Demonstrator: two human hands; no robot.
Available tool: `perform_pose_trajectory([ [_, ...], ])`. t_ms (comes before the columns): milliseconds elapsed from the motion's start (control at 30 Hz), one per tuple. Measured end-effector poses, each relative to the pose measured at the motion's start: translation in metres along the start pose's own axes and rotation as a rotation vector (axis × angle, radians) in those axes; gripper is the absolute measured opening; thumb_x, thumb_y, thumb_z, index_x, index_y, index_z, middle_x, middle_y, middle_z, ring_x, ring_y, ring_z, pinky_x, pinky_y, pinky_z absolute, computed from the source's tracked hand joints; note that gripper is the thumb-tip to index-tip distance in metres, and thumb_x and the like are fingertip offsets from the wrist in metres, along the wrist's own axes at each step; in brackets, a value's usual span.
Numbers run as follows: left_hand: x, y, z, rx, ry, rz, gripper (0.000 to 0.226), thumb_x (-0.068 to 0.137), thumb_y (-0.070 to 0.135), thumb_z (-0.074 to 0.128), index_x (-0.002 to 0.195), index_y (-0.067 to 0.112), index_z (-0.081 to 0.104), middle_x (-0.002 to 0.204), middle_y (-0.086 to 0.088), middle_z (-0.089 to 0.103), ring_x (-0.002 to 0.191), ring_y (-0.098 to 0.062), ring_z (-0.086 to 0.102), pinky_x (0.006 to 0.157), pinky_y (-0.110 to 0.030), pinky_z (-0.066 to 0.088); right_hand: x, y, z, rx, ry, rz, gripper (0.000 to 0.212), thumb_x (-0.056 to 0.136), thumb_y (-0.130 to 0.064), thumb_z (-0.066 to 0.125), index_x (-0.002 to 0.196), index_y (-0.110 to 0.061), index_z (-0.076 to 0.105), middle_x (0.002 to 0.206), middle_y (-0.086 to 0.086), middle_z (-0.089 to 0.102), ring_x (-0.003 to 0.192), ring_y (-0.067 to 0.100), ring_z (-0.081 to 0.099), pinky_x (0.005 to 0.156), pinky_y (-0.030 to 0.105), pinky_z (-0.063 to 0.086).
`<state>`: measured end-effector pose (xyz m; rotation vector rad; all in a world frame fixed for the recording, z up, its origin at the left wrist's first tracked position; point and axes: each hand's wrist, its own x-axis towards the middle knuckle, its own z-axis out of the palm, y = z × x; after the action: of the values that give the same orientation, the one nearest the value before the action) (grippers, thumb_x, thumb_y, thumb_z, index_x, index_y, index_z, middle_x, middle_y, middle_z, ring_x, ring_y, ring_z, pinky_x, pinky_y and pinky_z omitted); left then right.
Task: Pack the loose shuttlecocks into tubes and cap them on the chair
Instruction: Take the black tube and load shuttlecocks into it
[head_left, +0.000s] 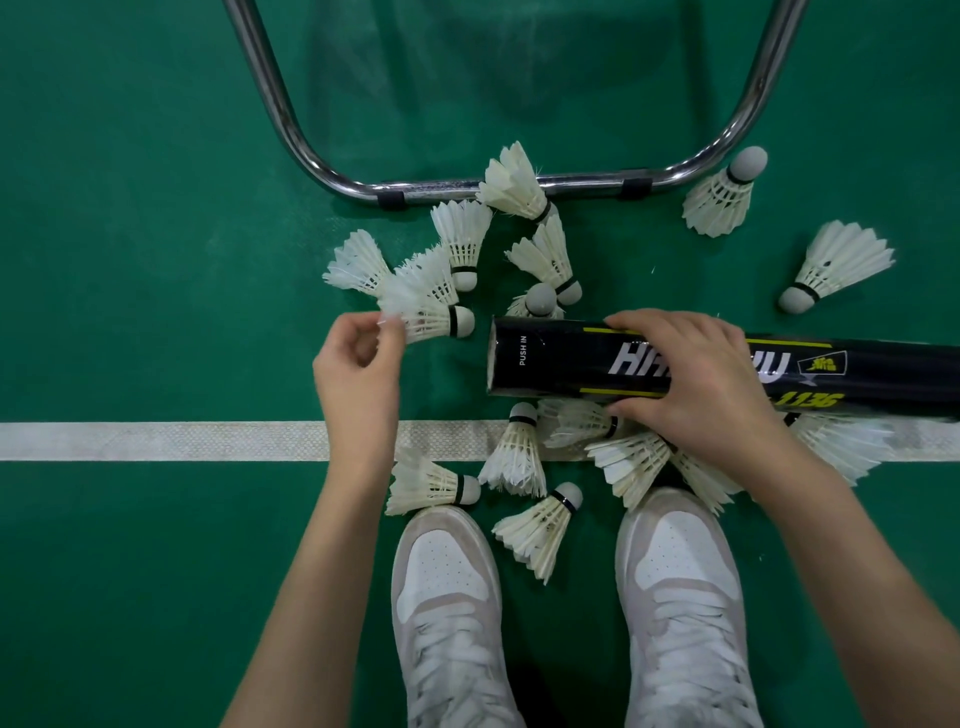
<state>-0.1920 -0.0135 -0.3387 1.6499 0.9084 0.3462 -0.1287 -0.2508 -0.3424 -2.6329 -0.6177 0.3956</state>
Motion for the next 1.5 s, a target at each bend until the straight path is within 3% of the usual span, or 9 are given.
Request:
perform_pose_trajectory([
  [133,-0.007,0.000,-0.012,-0.045,0.011,-0.033,0.011,0.091,0.017,0.059,0.081,0.019,0.055,0.064,0.001,0.057,0.062,-0.007,0.047,0.057,-0.006,0.038,0.000,0.000,0.000,0.005,-0.001,0.005,0.076,0.066,-0.036,0.079,0.133,-0.031,0.043,0.133,-0.004,0.050,0.124,0.021,0.037,0.103,0.036,0.018],
  [200,-0.012,0.000,-0.011,-0.047,-0.044,-0.046,0.011,0.092,0.019,0.058,0.081,0.020,0.054,0.063,-0.003,0.052,0.061,-0.012,0.040,0.055,-0.007,0.037,0.001,0.000,0.000,0.004,0.001,0.007,0.076,0.066,-0.036,0.079,0.132,-0.031,0.043,0.133,-0.003,0.050,0.124,0.021,0.037,0.103,0.036,0.018],
  [400,-0.038,-0.001,0.004,-0.069,-0.243,-0.053,0.010,0.093,0.019,0.057,0.085,0.013,0.054,0.053,0.000,0.036,0.048,-0.007,0.027,0.049,-0.014,0.029,0.001,-0.001,-0.001,0.000,-0.008,0.009,0.076,0.066,-0.035,0.079,0.133,-0.031,0.043,0.133,-0.004,0.049,0.124,0.021,0.037,0.104,0.037,0.018],
  [500,-0.048,0.000,0.010,-0.102,-0.327,-0.082,0.009,0.092,0.021,0.058,0.086,0.014,0.055,0.061,-0.001,0.050,0.062,-0.015,0.039,0.056,-0.011,0.037,0.000,-0.001,-0.001,0.001,-0.010,0.006,0.075,0.067,-0.034,0.079,0.133,-0.031,0.043,0.133,-0.005,0.049,0.124,0.020,0.037,0.104,0.036,0.018],
  [667,-0.052,0.002,0.016,-0.132,-0.424,-0.144,0.008,0.089,0.023,0.061,0.088,0.018,0.054,0.064,0.013,0.059,0.063,0.000,0.050,0.063,-0.007,0.039,-0.002,0.000,0.000,0.003,0.000,0.001,0.075,0.066,-0.033,0.080,0.132,-0.031,0.044,0.132,-0.005,0.050,0.123,0.020,0.038,0.102,0.035,0.018],
  [800,-0.049,0.002,0.017,-0.074,-0.444,-0.136,0.021,0.078,0.021,0.073,0.089,0.023,0.055,0.084,0.010,0.070,0.084,-0.002,0.065,0.072,-0.013,0.046,-0.002,0.000,0.001,-0.002,-0.003,-0.003,0.075,0.065,-0.034,0.080,0.132,-0.031,0.044,0.132,-0.005,0.051,0.123,0.021,0.038,0.102,0.035,0.018],
  [1067,-0.039,0.004,0.024,0.024,-0.492,-0.054,0.016,0.072,0.014,0.078,0.079,0.017,0.064,0.087,0.002,0.073,0.085,-0.009,0.068,0.074,-0.014,0.050,-0.004,0.000,0.000,-0.009,0.005,-0.007,0.076,0.065,-0.034,0.081,0.131,-0.030,0.045,0.131,-0.005,0.051,0.123,0.021,0.039,0.102,0.036,0.018],
  [1267,-0.039,0.003,0.022,-0.048,-0.529,-0.120,0.014,0.075,0.012,0.075,0.087,0.018,0.072,0.087,0.002,0.074,0.086,-0.011,0.069,0.078,-0.019,0.052,-0.004,-0.002,-0.002,-0.008,-0.004,-0.005,0.076,0.065,-0.034,0.080,0.132,-0.031,0.044,0.132,-0.005,0.050,0.124,0.021,0.037,0.103,0.036,0.018],
  [1500,-0.034,0.004,0.018,-0.057,-0.764,-0.167,0.024,0.089,0.006,0.059,0.108,0.018,0.065,0.101,0.006,0.072,0.099,-0.006,0.066,0.082,-0.014,0.048,-0.007,-0.003,0.001,-0.001,-0.013,-0.024,0.076,0.064,-0.033,0.081,0.131,-0.031,0.044,0.133,-0.005,0.050,0.124,0.021,0.037,0.102,0.034,0.016],
])
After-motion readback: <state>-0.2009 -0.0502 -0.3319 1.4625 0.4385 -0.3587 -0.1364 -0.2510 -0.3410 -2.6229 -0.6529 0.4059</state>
